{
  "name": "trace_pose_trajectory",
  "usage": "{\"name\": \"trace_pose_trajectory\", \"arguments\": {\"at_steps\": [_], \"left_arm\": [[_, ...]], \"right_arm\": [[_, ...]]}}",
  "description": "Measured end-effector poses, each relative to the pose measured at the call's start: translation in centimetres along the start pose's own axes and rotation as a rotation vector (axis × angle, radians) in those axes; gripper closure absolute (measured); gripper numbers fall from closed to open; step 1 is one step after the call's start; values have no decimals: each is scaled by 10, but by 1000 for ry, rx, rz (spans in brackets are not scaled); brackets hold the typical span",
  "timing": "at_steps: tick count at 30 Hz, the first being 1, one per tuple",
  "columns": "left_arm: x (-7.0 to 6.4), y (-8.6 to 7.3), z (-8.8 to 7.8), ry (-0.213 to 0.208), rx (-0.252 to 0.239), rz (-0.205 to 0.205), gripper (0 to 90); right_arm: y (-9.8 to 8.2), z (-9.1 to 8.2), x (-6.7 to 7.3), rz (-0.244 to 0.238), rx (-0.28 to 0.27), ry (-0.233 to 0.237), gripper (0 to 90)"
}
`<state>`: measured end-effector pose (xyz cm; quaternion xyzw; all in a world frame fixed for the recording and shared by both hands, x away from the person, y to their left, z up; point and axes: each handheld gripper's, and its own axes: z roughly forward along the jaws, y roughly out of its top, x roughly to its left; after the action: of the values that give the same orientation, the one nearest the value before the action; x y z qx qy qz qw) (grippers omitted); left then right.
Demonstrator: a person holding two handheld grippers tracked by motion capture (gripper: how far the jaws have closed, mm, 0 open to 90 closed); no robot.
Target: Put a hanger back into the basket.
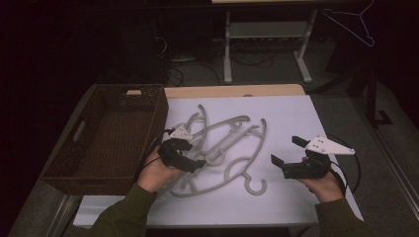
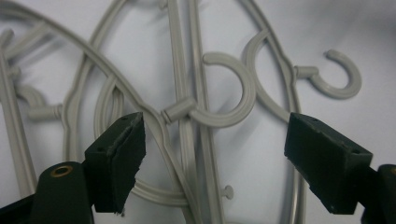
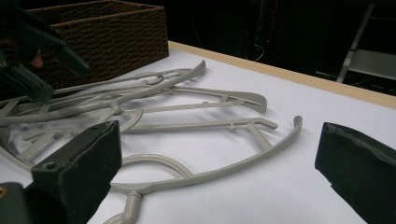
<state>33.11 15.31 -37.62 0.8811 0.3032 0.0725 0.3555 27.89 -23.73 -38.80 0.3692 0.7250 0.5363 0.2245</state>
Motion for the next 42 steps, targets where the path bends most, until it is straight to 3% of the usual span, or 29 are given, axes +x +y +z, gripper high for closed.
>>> {"name": "trace_pose_trajectory", "arguments": {"at_steps": [4,10,20,29,42], "left_arm": [[-1,-8,6,20,38,-7,217],[1,-21,12,57,82,-51,240],[1,-34,15,97,125,-83,243],[-1,-39,18,117,152,-103,326],[3,-41,19,76,158,-152,505]], "right_arm": [[0,0,0,3,3,1,3],[-1,1,0,-1,8,3,3],[-2,1,0,-4,9,1,3],[-2,1,-1,1,8,0,3],[-2,1,0,3,11,2,3]]}}
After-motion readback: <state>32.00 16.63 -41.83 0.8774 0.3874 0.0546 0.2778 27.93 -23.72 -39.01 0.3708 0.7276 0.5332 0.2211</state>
